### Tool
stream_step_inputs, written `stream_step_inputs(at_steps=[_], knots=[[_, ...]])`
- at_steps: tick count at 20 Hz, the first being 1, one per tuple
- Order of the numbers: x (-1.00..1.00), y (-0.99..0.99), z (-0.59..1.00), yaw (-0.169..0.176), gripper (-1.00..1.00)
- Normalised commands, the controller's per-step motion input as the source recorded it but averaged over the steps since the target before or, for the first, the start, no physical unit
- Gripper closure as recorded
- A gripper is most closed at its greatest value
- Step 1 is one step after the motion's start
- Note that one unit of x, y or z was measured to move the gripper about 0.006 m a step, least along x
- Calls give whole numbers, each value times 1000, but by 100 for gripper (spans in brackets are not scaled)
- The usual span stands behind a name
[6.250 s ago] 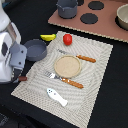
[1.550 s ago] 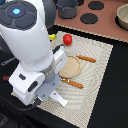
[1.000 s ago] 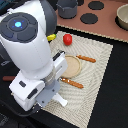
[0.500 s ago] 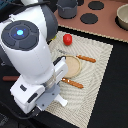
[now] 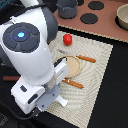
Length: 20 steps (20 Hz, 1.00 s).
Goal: Interact with the objects in diverse but meaningful ways.
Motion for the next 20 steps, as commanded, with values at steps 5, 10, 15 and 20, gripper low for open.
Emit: stream_step_inputs(at_steps=[5,10,15,20], knots=[[406,-21,-111,-7,100],[474,0,-114,-10,100],[513,0,-151,-21,100],[424,0,-10,-22,100]])
